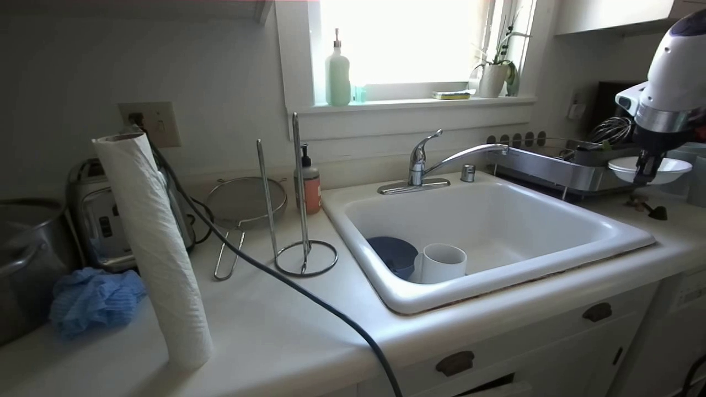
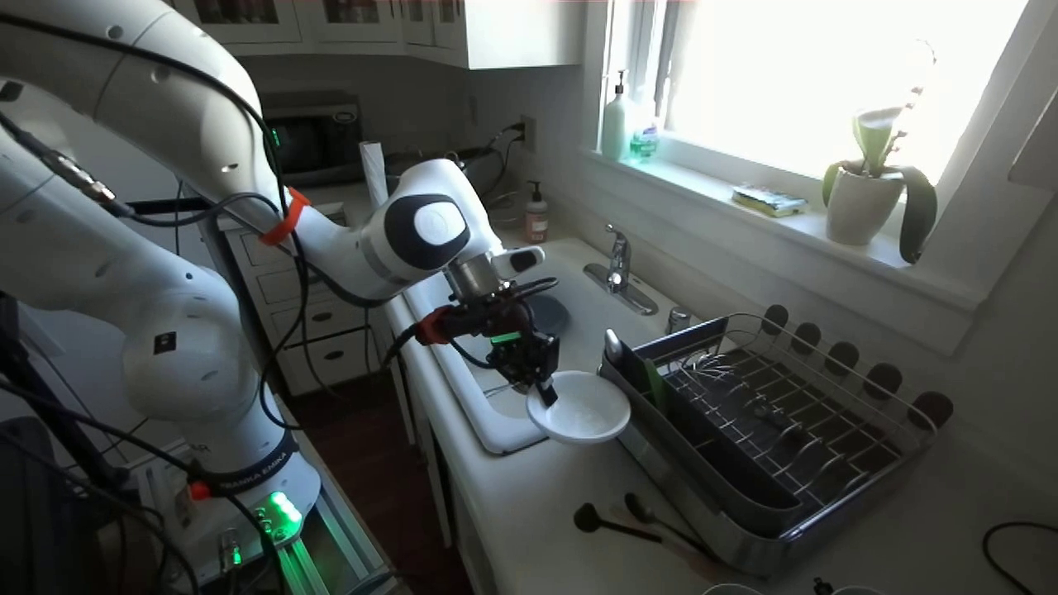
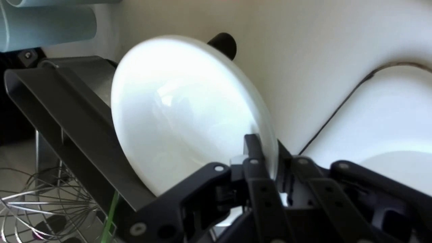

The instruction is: Pick up the white stacked bowls from the kitchen counter and put them in the sink

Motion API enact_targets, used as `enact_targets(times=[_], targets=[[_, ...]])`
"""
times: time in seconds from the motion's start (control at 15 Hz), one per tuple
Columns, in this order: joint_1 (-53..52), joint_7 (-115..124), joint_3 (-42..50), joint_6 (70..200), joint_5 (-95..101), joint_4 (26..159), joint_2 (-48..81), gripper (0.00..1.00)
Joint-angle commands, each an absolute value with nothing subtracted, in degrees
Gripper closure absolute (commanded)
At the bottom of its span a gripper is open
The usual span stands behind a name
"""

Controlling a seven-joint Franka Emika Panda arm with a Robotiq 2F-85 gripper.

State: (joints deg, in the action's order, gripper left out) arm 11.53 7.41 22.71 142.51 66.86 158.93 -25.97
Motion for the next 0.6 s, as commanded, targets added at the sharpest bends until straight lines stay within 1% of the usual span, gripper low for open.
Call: enact_targets(times=[0.0,0.13,0.47,0.53], targets=[[5.5,3.9,22.0,134.4,66.4,158.9,-29.4,0.97],[1.4,-0.1,22.4,128.8,61.3,158.8,-30.5,0.97],[-9.0,-16.0,22.9,108.8,45.8,157.9,-36.1,0.97],[-11.3,-18.5,23.8,107.8,44.6,157.9,-38.1,0.97]])
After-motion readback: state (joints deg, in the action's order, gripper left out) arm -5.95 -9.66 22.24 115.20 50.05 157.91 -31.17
